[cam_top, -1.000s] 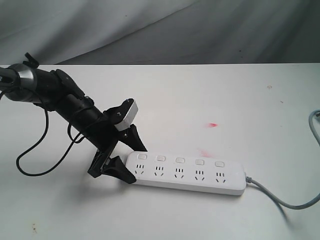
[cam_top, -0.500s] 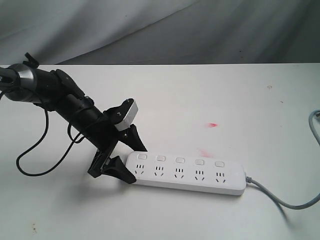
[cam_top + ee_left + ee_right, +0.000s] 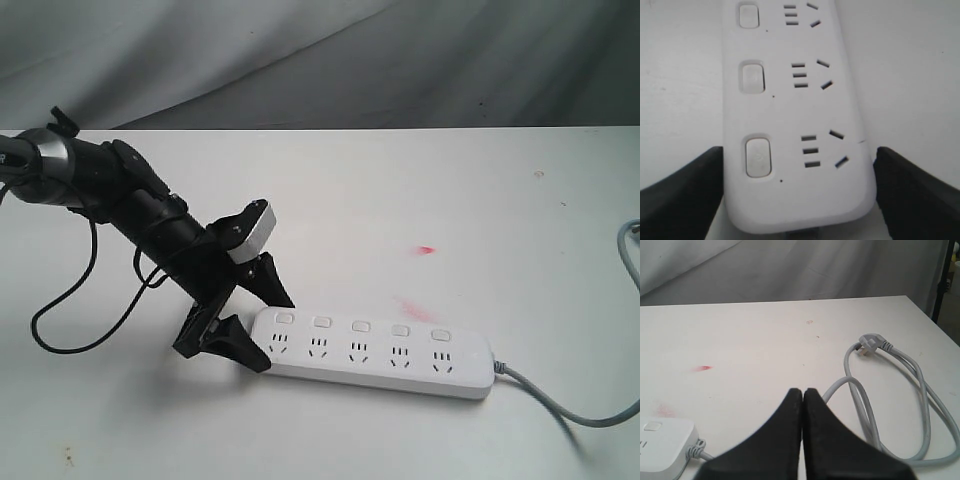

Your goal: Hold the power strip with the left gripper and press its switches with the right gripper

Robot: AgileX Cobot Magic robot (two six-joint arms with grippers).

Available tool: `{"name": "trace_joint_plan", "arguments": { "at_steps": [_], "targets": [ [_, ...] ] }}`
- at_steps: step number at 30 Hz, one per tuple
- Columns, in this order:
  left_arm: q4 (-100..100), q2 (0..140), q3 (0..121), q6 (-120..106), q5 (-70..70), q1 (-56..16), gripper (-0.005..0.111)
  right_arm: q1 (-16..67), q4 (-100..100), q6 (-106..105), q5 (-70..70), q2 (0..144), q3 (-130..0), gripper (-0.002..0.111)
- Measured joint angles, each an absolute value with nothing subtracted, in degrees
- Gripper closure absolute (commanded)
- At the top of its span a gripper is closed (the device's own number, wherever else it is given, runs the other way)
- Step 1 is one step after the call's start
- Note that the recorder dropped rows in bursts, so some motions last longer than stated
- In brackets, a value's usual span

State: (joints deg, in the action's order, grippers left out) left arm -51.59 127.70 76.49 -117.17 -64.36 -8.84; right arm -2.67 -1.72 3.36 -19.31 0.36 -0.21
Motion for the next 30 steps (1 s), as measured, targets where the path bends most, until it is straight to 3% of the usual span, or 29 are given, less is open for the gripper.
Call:
{"name": "trace_joint_plan", "arguments": {
  "at_steps": [8,25,27,30],
  "targets": [
    [-50.77,127.92,76.49,-117.17,-63.74,-8.84,0.021,-2.67,-1.72,3.36,-19.31,0.36,-0.21,0.108],
    [-43.89,120.25,76.49,-105.06,-54.90,-9.03,0.021,-2.67,-1.72,3.36,-19.31,0.36,-0.21,0.108],
    [-43.89,117.22,76.49,-103.87,-54.90,-9.03,0.023,-2.67,-1.72,3.36,-19.31,0.36,-0.21,0.108],
    [-43.89,111.87,76.49,-101.57,-54.64,-9.03,0.038,-2.67,-1.72,3.36,-19.31,0.36,-0.21,0.108]
  ]
}}
